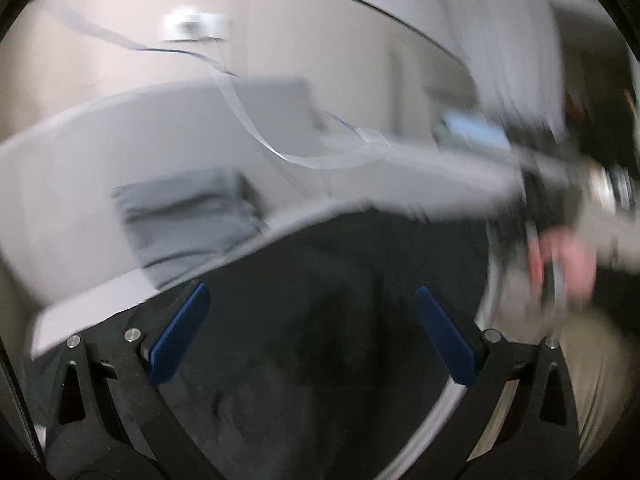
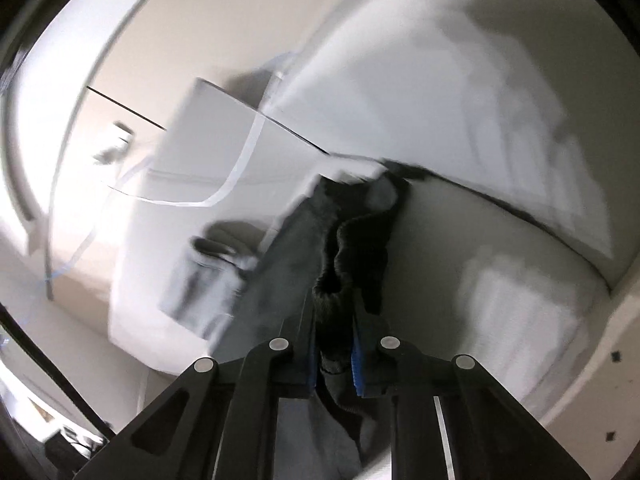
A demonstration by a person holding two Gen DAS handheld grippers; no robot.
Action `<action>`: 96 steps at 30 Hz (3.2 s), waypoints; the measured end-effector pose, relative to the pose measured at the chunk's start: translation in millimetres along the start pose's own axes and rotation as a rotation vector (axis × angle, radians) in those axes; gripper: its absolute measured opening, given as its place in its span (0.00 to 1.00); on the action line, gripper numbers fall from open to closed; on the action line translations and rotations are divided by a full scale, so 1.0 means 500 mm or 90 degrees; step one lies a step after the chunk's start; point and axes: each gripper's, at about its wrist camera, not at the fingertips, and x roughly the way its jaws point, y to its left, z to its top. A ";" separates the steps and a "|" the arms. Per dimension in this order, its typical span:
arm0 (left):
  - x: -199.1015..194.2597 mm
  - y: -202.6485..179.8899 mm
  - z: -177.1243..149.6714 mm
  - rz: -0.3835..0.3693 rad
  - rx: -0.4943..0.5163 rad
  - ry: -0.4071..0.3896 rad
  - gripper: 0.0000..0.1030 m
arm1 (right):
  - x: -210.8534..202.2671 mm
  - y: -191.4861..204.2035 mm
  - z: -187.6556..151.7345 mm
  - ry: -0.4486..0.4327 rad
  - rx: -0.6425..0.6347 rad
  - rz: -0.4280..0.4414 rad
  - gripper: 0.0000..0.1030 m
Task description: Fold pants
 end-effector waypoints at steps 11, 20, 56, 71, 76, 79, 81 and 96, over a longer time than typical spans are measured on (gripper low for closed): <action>0.125 -0.205 -0.200 -0.127 0.227 0.234 0.97 | -0.001 0.065 0.037 -0.039 0.070 0.135 0.13; 0.172 -0.144 -0.211 -0.132 0.159 0.310 0.00 | 0.001 0.050 0.050 -0.048 0.083 0.146 0.13; 0.255 0.162 0.135 0.121 0.215 0.205 0.00 | 0.197 0.272 0.182 -0.026 -0.147 -0.059 0.11; 0.531 0.254 0.116 0.101 0.188 0.335 0.00 | 0.446 0.242 0.243 0.056 -0.198 -0.248 0.11; 0.598 0.299 0.088 0.068 0.137 0.378 0.00 | 0.524 0.218 0.245 0.095 -0.210 -0.291 0.11; 0.628 0.312 0.069 0.054 0.115 0.395 0.00 | 0.568 0.198 0.247 0.116 -0.220 -0.318 0.11; 0.652 0.323 0.052 0.042 0.094 0.410 0.00 | 0.595 0.195 0.240 0.129 -0.236 -0.333 0.11; 0.681 0.387 0.025 0.032 -0.018 0.375 0.06 | 0.692 0.165 0.246 0.138 -0.295 -0.390 0.13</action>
